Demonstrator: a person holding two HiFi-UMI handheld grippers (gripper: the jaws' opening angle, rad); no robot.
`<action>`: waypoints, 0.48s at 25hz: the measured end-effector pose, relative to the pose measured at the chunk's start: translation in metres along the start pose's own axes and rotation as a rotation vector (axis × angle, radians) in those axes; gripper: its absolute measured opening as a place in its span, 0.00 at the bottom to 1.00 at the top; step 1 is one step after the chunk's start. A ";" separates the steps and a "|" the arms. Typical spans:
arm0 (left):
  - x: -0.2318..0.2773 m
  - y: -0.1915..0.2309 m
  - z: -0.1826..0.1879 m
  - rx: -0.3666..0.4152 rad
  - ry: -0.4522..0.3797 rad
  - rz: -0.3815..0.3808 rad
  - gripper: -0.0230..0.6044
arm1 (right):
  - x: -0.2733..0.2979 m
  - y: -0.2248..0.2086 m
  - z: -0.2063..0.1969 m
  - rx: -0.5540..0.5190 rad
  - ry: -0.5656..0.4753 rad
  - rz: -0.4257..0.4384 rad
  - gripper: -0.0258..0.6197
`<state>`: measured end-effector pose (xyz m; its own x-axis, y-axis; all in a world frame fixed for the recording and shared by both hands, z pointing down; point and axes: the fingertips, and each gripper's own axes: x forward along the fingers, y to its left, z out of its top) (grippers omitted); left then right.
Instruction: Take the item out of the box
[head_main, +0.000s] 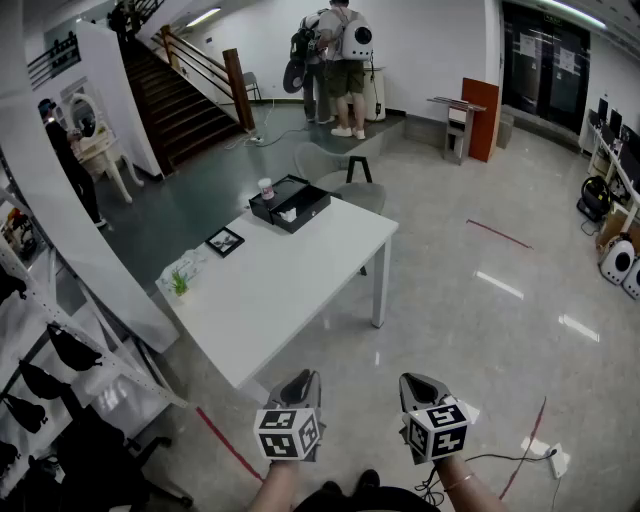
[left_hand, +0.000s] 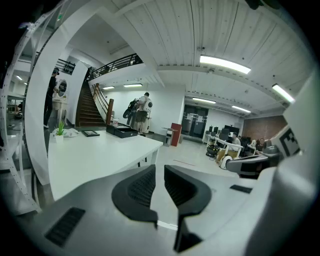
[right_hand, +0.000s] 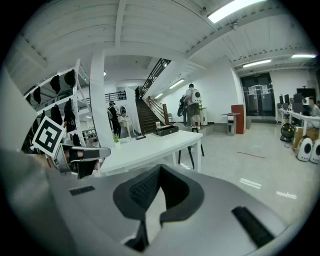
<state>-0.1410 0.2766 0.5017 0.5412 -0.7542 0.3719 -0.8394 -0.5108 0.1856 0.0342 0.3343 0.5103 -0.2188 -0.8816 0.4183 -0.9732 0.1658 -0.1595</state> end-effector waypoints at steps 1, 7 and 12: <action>0.000 -0.003 -0.001 0.002 0.001 -0.002 0.12 | -0.002 -0.001 -0.003 0.003 0.003 -0.001 0.04; -0.002 -0.015 -0.003 0.009 0.007 -0.009 0.12 | -0.010 -0.005 -0.007 0.005 0.009 0.002 0.04; -0.002 -0.015 -0.004 0.010 0.002 0.002 0.12 | -0.009 -0.005 -0.009 0.027 -0.001 0.010 0.04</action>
<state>-0.1295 0.2876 0.5016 0.5394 -0.7544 0.3740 -0.8399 -0.5135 0.1757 0.0405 0.3452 0.5154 -0.2286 -0.8806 0.4152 -0.9686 0.1628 -0.1880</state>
